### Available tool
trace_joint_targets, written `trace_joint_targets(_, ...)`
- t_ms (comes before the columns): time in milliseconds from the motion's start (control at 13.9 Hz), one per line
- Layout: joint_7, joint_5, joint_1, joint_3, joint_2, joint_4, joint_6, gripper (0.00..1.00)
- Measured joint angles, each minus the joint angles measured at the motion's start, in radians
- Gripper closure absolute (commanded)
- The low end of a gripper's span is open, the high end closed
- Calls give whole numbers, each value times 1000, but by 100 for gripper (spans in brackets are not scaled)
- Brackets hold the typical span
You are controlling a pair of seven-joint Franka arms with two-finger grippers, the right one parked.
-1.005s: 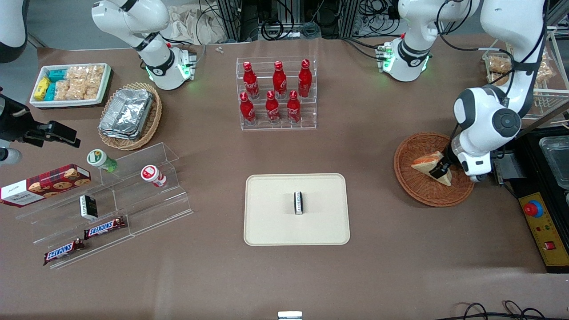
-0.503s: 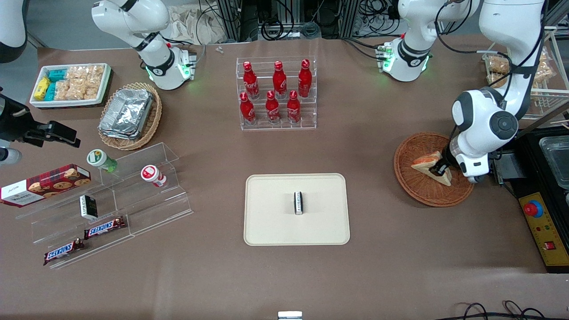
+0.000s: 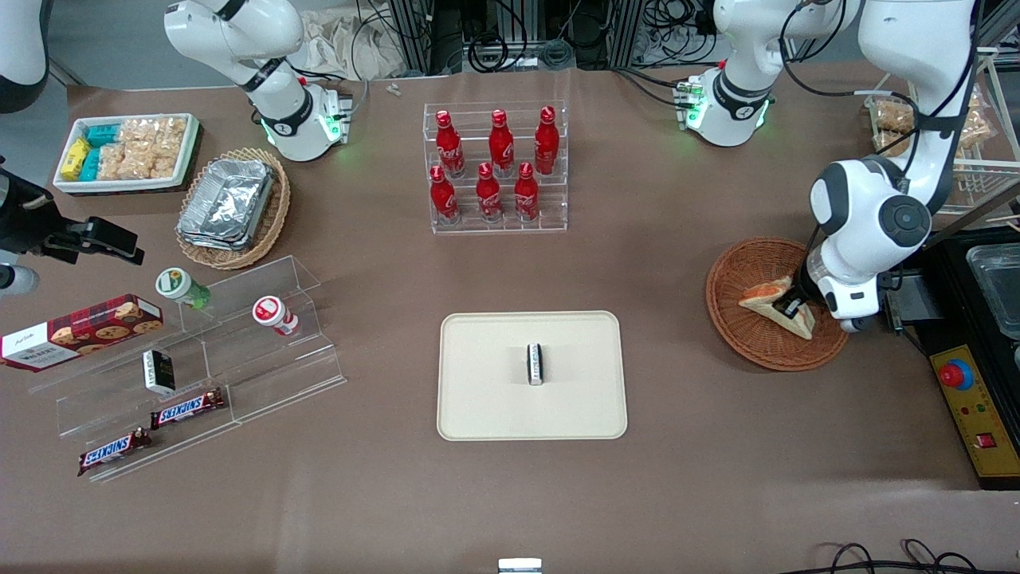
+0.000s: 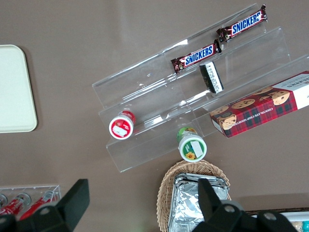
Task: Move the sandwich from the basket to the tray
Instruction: 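Close the left gripper on the wrapped sandwich, then lift the sandwich and carry it with the left gripper toward the cream tray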
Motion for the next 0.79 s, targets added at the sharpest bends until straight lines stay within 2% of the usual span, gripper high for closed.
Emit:
trace_joint_targets(215, 200, 2, -2, -7, -103, 46, -205, 100)
trace_joint_targets(431, 419, 2, -1, -7, -187, 167, -485, 100)
trace_joint_targets(646, 672, 6, -1, -24, -200, 317, -670, 100)
trace_joint_targets(790, 810, 6, -2, -74, -193, 391, -745, 100)
